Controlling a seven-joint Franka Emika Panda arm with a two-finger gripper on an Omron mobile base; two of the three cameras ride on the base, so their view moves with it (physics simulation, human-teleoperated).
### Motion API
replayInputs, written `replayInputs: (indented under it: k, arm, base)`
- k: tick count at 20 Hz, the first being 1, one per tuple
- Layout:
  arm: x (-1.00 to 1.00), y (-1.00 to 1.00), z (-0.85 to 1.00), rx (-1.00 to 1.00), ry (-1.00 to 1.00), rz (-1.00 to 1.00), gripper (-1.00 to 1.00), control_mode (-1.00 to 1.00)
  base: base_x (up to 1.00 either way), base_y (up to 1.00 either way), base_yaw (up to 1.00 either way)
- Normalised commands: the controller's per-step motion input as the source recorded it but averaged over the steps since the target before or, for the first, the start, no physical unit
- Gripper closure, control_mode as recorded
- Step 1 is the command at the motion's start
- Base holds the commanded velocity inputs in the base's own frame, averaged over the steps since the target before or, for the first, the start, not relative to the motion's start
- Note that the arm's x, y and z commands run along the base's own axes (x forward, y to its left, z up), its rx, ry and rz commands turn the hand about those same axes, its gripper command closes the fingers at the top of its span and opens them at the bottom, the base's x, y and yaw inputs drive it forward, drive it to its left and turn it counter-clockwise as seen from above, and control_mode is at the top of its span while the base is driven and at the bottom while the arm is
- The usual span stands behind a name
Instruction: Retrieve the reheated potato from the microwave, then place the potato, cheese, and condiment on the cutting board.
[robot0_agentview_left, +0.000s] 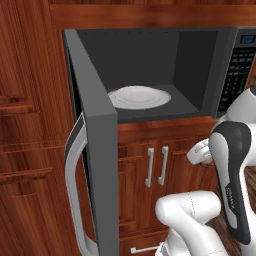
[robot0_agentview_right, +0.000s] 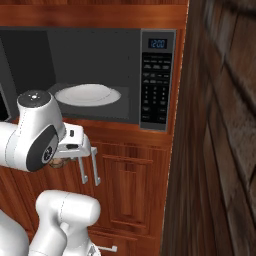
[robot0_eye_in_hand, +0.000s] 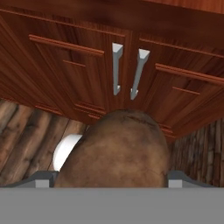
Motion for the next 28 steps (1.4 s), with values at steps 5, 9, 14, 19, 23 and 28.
replayInputs:
  k: [5, 9, 14, 19, 23, 28]
  arm:
    - [0.0, 0.0, 0.0, 0.0, 0.0, 0.0, 1.0, 1.0]
    - [0.0, 0.0, 0.0, 0.0, 0.0, 0.0, 1.0, 1.0]
    - [0.0, 0.0, 0.0, 0.0, 0.0, 0.0, 1.0, 1.0]
    - [0.0, 0.0, 0.0, 0.0, 0.0, 0.0, 1.0, 1.0]
    - [0.0, 0.0, 0.0, 0.0, 0.0, 0.0, 1.0, 1.0]
    - [0.0, 0.0, 0.0, 0.0, 0.0, 0.0, 1.0, 1.0]
  base:
    - [-0.56, -0.01, 0.0]
    - [-0.57, -0.05, 0.0]
    - [-0.6, -0.04, 0.0]
    - [-0.62, -0.06, 0.0]
    - [-0.56, -0.02, 0.09]
    - [-0.5, 0.0, 0.29]
